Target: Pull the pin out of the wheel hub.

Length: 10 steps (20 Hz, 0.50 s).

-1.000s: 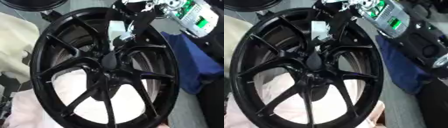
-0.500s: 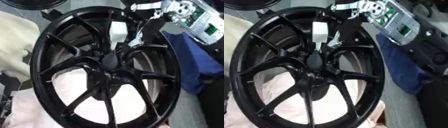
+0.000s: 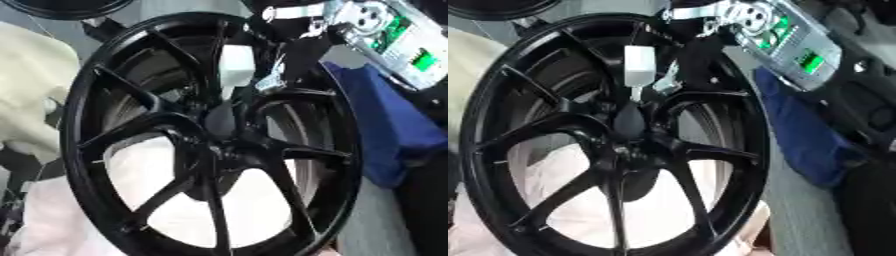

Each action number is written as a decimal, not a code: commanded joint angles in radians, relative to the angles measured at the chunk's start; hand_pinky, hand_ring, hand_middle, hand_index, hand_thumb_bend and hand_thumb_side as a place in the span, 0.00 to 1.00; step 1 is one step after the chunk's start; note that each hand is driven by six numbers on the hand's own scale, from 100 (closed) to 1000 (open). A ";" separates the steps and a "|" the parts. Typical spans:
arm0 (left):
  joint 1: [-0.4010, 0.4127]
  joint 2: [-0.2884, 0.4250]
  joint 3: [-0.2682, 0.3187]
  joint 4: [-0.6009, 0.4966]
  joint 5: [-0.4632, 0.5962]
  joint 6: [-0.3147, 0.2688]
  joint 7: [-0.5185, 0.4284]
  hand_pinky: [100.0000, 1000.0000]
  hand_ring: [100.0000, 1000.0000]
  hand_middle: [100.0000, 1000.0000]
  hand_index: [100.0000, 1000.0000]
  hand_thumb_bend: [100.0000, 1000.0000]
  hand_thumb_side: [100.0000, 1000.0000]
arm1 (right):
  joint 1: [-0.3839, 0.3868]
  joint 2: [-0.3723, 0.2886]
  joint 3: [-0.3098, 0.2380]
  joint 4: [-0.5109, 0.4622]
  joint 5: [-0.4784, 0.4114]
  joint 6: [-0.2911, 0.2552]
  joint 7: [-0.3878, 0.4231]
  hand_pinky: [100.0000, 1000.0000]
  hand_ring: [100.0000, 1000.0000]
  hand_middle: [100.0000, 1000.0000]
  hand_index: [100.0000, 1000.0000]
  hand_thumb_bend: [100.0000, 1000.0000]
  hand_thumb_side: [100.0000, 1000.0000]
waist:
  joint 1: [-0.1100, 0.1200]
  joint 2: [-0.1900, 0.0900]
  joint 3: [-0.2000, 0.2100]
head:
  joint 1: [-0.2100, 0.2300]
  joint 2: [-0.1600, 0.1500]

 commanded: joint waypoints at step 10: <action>-0.015 0.000 0.004 -0.015 -0.008 0.006 0.002 0.85 0.57 0.54 0.70 0.15 0.64 | -0.016 -0.027 -0.015 -0.018 -0.022 0.024 -0.050 0.71 0.73 0.59 0.64 0.46 0.14 | -0.004 -0.010 0.013 | -0.003 -0.014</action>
